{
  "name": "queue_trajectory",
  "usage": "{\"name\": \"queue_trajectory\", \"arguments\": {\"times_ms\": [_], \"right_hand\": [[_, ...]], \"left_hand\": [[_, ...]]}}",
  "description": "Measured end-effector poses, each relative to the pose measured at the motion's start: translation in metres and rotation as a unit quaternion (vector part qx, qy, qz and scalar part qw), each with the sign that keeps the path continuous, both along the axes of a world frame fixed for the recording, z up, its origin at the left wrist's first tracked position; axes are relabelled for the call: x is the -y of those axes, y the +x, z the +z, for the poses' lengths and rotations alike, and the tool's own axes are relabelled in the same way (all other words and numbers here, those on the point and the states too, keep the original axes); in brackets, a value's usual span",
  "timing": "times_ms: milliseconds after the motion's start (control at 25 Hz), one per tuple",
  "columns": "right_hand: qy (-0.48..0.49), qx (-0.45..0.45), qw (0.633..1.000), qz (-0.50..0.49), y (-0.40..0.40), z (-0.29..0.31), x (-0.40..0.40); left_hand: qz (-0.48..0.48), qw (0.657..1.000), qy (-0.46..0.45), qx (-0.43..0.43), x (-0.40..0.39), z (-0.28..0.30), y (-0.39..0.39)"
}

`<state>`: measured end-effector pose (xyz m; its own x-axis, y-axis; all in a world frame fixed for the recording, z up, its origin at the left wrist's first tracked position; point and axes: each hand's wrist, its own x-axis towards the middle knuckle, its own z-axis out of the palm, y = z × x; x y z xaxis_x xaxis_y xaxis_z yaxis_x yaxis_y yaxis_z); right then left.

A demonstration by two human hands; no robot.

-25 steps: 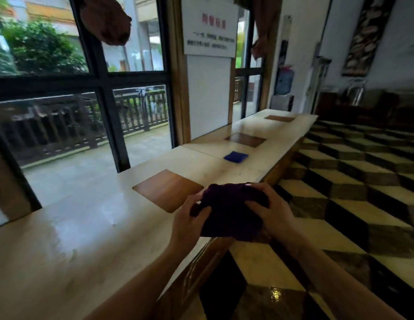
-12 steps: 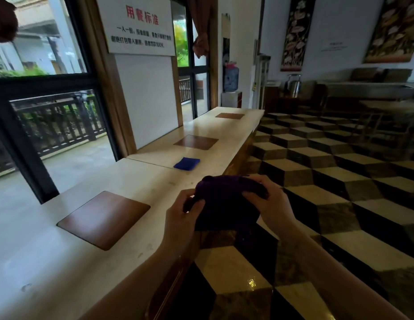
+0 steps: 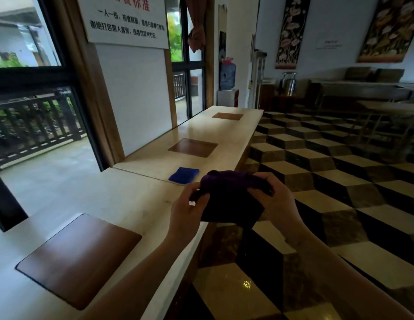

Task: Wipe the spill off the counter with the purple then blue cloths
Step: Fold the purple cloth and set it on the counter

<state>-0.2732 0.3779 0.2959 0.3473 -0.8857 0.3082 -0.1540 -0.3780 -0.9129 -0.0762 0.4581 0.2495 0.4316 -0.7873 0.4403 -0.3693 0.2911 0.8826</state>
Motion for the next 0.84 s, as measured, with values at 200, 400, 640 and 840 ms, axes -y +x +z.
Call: {"name": "queue_trajectory", "arguments": {"times_ms": [200, 400, 640, 840], "right_hand": [[0.000, -0.027, 0.999, -0.027, 0.037, 0.006, 0.066], [0.005, -0.031, 0.999, -0.037, 0.057, -0.002, 0.141], [-0.003, -0.026, 0.999, -0.034, 0.057, -0.018, 0.254], [-0.007, -0.028, 1.000, -0.008, 0.048, -0.025, 0.367]], "left_hand": [[-0.018, 0.998, 0.006, 0.058, 0.075, -0.001, 0.041], [-0.030, 0.998, 0.014, 0.050, 0.151, -0.011, 0.062], [-0.017, 0.999, 0.021, 0.038, 0.263, -0.020, 0.062], [0.022, 0.998, 0.037, 0.048, 0.365, -0.024, 0.053]]}}
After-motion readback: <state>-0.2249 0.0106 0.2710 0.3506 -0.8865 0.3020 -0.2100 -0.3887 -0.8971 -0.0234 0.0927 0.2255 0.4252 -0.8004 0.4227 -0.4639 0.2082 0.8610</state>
